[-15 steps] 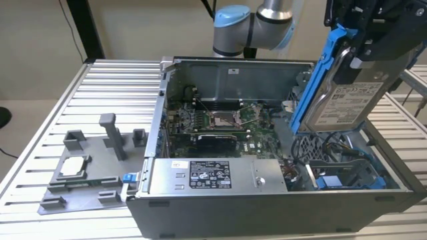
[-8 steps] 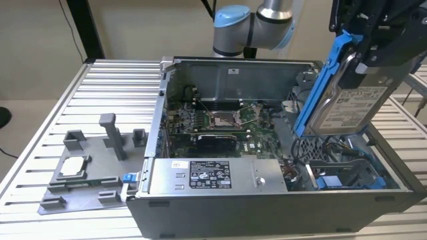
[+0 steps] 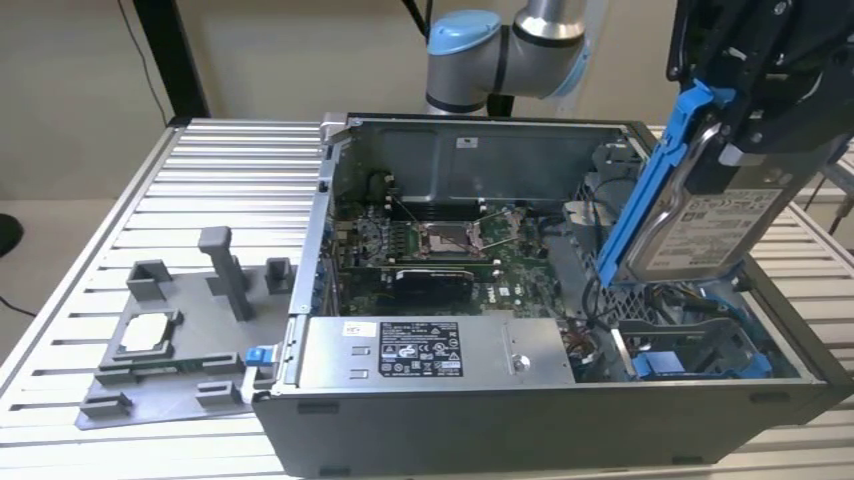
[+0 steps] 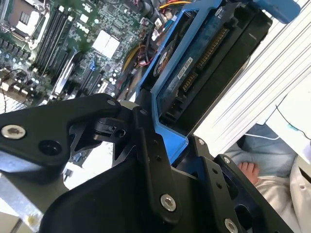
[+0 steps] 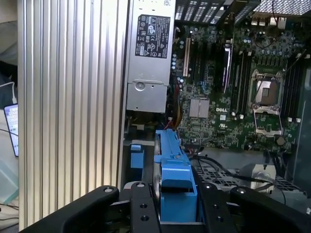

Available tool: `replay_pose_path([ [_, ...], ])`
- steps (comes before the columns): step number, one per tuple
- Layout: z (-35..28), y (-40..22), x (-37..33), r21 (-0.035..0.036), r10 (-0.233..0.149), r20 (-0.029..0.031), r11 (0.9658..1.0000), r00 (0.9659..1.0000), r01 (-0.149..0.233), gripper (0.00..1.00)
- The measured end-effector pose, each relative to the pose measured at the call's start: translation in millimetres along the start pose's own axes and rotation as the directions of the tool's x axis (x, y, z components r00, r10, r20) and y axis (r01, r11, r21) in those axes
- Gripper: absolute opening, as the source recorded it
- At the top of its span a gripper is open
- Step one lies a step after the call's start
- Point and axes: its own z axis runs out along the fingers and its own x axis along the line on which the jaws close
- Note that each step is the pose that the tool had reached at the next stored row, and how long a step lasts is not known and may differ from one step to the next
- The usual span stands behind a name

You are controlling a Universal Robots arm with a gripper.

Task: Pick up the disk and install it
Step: 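Pick up the disk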

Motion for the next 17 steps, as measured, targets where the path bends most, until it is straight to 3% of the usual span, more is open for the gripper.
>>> replay_pose_path([
  [17,14.8,-20.8,17.6,0.0000,0.001,0.0002,1.0000,1.0000,-0.001,0.00],
])
